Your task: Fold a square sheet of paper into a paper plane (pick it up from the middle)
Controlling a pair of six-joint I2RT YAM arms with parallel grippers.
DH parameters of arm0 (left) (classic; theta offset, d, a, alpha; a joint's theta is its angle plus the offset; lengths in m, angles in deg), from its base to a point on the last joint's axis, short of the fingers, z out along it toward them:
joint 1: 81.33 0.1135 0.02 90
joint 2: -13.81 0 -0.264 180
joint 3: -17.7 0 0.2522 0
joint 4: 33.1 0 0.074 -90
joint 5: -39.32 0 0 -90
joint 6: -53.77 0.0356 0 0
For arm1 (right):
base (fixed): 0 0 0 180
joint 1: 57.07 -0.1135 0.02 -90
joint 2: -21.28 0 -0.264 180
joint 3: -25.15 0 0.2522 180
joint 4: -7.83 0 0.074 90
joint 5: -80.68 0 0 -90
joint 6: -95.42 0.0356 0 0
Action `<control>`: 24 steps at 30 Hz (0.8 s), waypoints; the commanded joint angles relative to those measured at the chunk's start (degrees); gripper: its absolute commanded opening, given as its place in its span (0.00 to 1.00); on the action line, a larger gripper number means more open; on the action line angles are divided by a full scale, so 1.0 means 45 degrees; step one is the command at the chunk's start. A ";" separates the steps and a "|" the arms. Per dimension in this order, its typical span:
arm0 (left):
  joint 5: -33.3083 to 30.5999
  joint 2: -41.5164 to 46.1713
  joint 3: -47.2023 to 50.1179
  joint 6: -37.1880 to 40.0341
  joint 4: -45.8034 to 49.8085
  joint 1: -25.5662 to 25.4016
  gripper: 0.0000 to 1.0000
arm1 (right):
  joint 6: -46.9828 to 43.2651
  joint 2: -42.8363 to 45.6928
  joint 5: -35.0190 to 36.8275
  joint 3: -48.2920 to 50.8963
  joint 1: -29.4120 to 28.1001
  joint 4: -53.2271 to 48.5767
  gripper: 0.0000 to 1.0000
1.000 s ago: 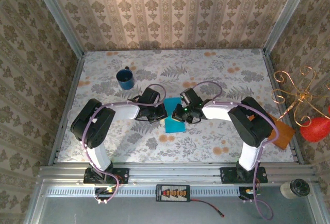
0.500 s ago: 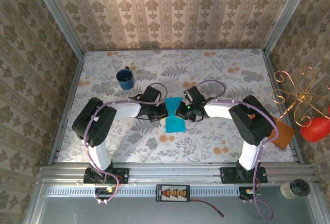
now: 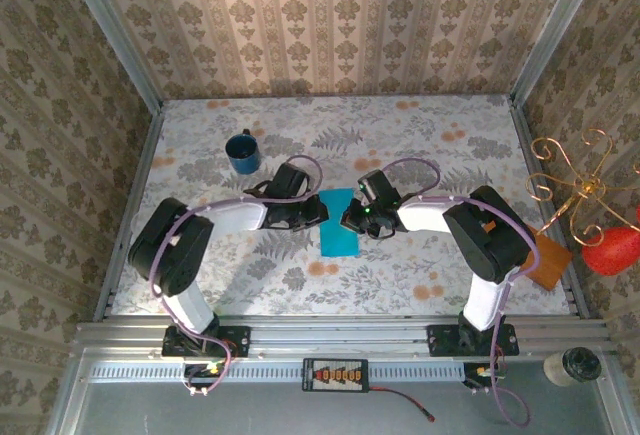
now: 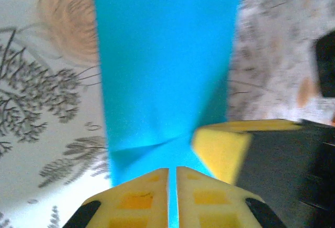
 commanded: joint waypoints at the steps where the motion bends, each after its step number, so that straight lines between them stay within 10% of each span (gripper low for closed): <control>1: -0.0105 0.1077 0.0180 0.0196 0.0192 -0.0223 0.13 | 0.0096 -0.0740 0.1372 0.0603 0.0062 -0.1290 0.02; 24: -0.1396 -0.0147 0.1255 -0.2201 -0.0861 -0.2348 0.12 | 0.0306 -0.0768 0.1590 0.0720 0.0053 -0.1624 0.02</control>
